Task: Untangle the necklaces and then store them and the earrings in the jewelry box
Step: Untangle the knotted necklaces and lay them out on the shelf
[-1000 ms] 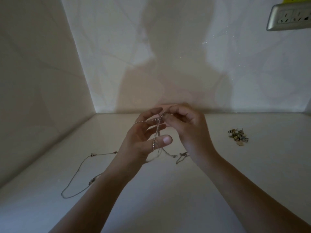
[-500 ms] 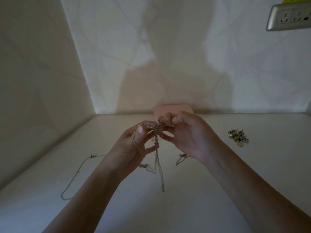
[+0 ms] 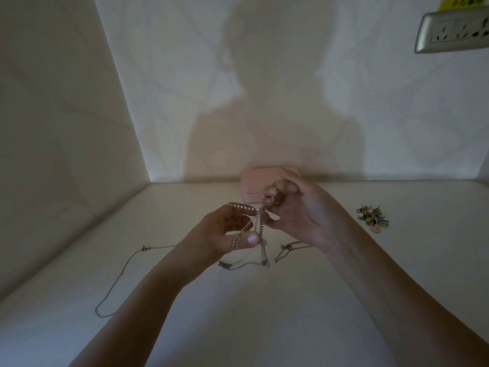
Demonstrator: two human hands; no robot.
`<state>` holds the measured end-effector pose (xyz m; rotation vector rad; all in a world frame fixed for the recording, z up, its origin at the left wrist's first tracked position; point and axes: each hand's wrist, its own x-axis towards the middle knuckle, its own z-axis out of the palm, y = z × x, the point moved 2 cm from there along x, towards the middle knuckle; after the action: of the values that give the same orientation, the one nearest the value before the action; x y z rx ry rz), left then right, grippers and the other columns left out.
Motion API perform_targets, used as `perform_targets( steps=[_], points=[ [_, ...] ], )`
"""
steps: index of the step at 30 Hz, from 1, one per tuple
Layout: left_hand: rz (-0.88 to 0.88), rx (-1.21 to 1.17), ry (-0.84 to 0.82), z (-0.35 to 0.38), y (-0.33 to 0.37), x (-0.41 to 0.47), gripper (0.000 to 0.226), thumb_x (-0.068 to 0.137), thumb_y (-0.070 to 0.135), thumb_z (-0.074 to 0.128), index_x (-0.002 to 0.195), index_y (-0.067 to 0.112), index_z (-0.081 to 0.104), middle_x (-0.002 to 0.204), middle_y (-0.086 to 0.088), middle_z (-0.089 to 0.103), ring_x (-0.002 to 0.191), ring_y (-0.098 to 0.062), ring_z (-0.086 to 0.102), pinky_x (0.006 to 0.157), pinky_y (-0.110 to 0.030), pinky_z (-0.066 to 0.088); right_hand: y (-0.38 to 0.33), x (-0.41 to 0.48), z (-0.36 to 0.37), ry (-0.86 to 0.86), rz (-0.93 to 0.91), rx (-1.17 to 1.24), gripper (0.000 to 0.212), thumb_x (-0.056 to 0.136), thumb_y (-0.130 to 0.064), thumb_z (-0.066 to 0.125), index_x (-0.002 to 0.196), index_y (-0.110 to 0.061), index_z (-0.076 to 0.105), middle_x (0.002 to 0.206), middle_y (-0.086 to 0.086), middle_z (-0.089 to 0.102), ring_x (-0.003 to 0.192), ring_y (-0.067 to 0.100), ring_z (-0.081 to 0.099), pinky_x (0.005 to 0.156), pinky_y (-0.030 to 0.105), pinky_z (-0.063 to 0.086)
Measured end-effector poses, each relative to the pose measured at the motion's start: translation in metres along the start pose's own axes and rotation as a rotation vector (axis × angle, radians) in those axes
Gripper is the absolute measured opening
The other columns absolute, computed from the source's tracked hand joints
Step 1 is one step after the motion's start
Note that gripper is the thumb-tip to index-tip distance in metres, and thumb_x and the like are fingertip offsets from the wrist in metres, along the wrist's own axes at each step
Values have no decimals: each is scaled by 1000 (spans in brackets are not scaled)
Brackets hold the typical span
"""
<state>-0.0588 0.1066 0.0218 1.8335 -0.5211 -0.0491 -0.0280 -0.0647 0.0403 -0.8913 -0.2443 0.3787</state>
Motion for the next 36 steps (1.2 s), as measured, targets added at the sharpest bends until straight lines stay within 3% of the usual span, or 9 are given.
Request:
perform_targets(
  steps=[6,10,14,21,27,30,32,34,36],
  points=[
    [-35,171,-218,-24,3,-6,99,34,89,67,110,26,60,110,5,68,108,-5,63,83,-13,47,-28,-10,-15,-271,-164,170,39,63,-5,80,57,-16,44,51,-3,42,49,9,49,67,27,55],
    [-190,327,-380,-27,-5,-8,71,38,81,72,95,39,68,100,15,70,106,-6,63,86,-20,48,-40,-13,-22,88,-413,-515,45,72,20,57,59,-15,31,41,-8,30,35,3,32,48,17,41],
    [-351,372,-359,-41,-22,-5,60,23,73,82,74,42,73,84,18,72,95,-6,64,94,-27,48,-34,-12,-15,49,-498,-568,46,75,28,44,61,-15,34,46,-3,29,42,6,36,53,16,44],
    [-343,418,-428,-49,-19,-11,57,34,73,81,82,44,72,92,20,72,92,1,66,77,-18,51,-31,-14,-18,103,-641,-1045,57,76,-11,78,53,-15,26,55,-5,19,51,8,20,51,17,22],
    [-259,609,-243,-38,-3,-9,65,47,64,78,105,40,59,110,23,61,105,6,55,87,-19,43,-14,-29,12,36,-298,-1536,89,63,-90,44,45,-3,51,40,5,46,37,16,43,54,26,37],
    [-335,720,-288,-34,-1,-11,96,46,71,72,132,44,37,134,21,40,123,-5,43,88,-19,42,0,-35,25,66,16,-1886,85,58,-92,45,65,-10,66,57,-3,59,58,15,57,64,29,41],
    [-464,849,-402,-29,-2,-13,117,47,74,67,148,39,18,153,10,22,138,-18,32,107,-34,38,5,-42,26,63,57,-2022,84,56,-88,57,104,-21,69,93,-3,69,87,15,62,76,31,45],
    [-522,954,-488,-20,0,-16,123,49,76,63,151,35,8,160,6,10,144,-20,20,116,-40,23,6,-52,25,17,89,-2080,99,53,-77,72,133,-24,48,130,-3,57,115,18,54,93,33,45],
    [-510,975,-492,-12,1,-17,114,61,72,66,152,33,9,160,6,10,145,-20,18,117,-40,19,10,-58,22,-32,79,-2117,108,50,-67,81,135,-16,38,134,0,46,119,20,47,99,36,43]
  ],
)
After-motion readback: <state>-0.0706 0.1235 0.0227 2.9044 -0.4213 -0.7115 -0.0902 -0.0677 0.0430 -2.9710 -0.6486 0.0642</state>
